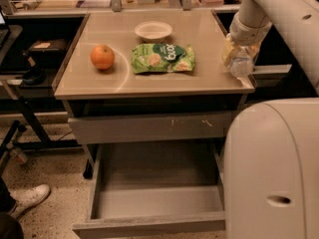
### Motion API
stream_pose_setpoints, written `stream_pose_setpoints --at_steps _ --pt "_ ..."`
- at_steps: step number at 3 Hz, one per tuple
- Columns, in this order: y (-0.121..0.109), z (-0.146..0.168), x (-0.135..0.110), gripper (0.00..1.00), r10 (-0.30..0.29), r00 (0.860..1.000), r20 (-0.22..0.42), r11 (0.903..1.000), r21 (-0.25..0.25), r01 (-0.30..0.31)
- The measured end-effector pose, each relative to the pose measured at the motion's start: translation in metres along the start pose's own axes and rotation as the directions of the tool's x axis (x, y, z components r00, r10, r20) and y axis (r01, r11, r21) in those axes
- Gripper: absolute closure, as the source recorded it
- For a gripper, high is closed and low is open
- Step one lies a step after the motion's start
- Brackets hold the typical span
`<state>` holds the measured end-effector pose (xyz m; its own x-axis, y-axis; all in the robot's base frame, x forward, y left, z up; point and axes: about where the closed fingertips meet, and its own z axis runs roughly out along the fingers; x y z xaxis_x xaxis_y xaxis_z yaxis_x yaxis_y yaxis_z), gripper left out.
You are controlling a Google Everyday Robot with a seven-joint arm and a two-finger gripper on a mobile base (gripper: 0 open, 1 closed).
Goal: Place blue plastic bottle into middle drawer
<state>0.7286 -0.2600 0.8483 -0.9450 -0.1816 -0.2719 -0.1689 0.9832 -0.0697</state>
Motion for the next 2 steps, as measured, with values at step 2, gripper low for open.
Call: stream_pose_setpoints --at_steps 2 --pt "-0.028 -0.052 0.063 1.00 0.020 1.000 -0.001 0.9997 0.011 -0.020"
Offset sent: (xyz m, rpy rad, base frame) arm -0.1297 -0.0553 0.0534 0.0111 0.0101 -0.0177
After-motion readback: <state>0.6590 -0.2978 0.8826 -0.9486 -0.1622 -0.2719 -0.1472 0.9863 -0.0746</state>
